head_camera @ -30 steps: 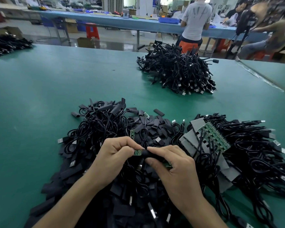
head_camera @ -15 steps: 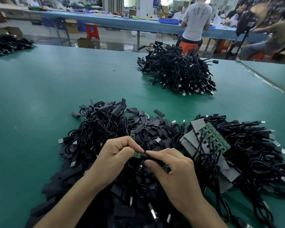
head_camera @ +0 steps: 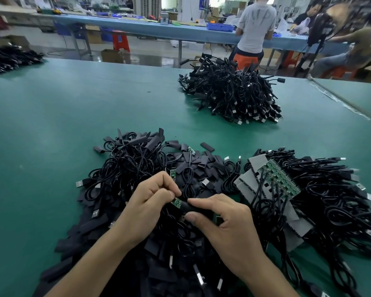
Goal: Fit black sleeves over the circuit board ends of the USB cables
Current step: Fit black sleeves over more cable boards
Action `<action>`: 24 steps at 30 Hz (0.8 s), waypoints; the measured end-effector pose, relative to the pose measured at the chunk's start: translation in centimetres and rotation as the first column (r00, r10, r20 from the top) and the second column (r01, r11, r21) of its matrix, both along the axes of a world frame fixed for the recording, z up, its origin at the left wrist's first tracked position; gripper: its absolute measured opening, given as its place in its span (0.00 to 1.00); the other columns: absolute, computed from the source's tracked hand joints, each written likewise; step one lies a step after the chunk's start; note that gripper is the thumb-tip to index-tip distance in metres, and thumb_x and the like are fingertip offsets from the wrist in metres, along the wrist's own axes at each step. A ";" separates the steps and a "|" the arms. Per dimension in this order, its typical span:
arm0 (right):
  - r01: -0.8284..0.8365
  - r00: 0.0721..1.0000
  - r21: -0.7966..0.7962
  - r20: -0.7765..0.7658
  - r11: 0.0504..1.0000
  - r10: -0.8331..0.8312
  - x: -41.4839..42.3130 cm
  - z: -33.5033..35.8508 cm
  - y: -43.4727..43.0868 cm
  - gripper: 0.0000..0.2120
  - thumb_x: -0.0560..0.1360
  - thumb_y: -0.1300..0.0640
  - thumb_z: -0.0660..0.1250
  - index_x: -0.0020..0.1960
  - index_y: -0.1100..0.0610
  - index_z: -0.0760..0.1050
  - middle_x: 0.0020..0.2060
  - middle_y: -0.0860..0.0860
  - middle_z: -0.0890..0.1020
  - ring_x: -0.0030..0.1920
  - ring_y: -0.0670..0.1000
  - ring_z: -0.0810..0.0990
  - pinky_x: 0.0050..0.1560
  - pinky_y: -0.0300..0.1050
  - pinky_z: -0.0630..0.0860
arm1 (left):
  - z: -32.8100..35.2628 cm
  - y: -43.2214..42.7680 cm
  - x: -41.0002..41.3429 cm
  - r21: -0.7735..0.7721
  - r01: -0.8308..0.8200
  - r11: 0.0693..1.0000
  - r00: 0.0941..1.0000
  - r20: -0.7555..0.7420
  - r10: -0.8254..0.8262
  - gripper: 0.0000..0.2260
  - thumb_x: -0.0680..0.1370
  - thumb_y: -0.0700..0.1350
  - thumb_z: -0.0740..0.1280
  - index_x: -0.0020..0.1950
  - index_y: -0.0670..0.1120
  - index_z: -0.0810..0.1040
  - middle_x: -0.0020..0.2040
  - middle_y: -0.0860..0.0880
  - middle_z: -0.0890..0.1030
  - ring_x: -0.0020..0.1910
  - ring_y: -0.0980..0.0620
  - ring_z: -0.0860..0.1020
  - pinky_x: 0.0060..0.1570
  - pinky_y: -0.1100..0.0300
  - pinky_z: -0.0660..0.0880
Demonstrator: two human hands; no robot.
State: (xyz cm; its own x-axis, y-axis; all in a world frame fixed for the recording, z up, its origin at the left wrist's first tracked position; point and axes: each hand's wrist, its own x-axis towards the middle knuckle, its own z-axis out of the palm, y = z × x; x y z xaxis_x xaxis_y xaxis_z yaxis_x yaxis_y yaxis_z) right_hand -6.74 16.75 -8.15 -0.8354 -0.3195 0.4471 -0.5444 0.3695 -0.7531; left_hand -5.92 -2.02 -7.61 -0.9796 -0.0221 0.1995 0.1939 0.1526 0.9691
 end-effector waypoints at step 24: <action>0.141 0.986 -0.035 -0.088 0.989 -0.143 -0.2 -0.5 -0.3 0.11 0.74 0.50 0.70 0.55 0.50 0.83 0.45 0.39 0.81 0.47 0.41 0.81 0.47 0.29 0.74 | -0.1 -0.5 0.2 -0.076 0.022 0.997 0.999 0.034 -0.019 0.06 0.77 0.52 0.65 0.41 0.53 0.75 0.30 0.55 0.73 0.30 0.57 0.70 0.30 0.67 0.67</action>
